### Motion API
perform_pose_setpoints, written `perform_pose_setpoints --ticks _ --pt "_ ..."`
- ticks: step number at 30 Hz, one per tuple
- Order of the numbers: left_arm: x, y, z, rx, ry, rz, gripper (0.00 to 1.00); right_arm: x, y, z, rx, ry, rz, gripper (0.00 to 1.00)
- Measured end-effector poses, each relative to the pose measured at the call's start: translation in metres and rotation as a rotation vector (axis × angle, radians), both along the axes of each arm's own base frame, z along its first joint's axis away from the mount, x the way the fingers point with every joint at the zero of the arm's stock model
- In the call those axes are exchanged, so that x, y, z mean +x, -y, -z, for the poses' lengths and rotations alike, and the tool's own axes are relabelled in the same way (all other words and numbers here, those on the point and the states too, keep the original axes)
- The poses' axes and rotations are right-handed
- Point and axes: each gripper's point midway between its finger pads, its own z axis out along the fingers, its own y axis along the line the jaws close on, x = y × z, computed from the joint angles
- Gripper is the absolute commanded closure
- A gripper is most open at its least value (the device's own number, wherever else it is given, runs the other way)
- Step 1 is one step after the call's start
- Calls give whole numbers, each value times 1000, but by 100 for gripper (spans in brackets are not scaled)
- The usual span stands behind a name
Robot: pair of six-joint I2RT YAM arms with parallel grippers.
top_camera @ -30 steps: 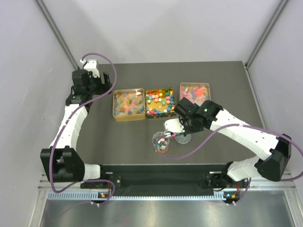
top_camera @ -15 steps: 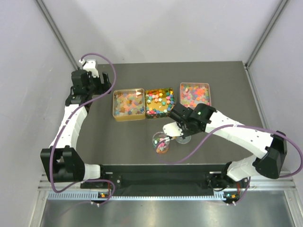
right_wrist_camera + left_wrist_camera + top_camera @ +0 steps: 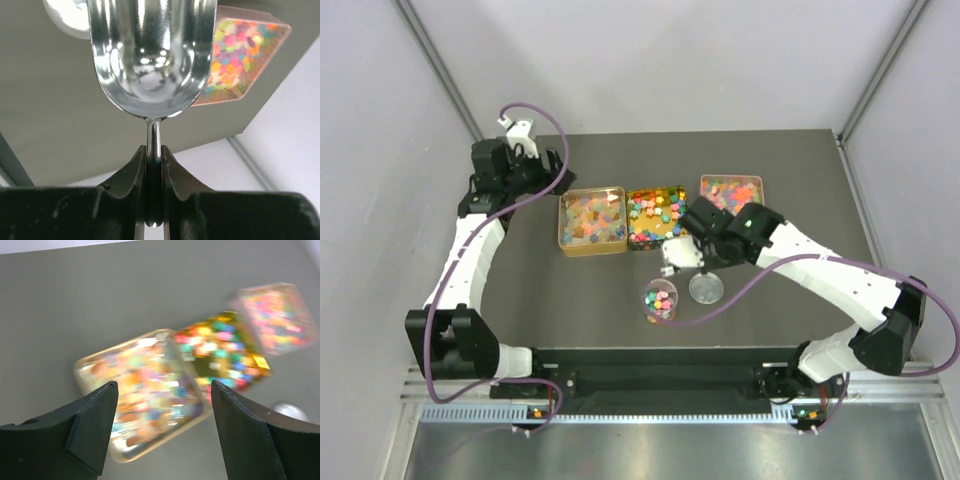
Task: Pack the candies
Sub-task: Place the fake candies in the packing bottle, then scoop the fake candies from the storage box.
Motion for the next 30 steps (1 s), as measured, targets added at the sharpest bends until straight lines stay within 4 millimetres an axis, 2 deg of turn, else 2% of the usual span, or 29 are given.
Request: perform_pose_setpoints --ticks 4,7,10,14,21,25,30 --pt "-25 67 -9 -97 -20 236 21 28 -4 -26 144 40 125 100" --pt "-50 113 -11 -133 -39 400 20 44 -11 -36 215 56 174 100" --pt "-66 140 -10 -147 -56 493 19 55 -19 -38 249 53 197 100" --pt "-67 152 3 -150 -96 525 19 69 -40 -42 298 43 201 100" --pt "-46 160 44 -124 -194 496 18 81 -64 -63 374 78 182 100" --pt "-21 161 65 -89 -225 458 18 74 -78 -75 410 73 136 100" --pt "0 163 81 -68 -246 433 18 52 -104 -80 459 10 40 100"
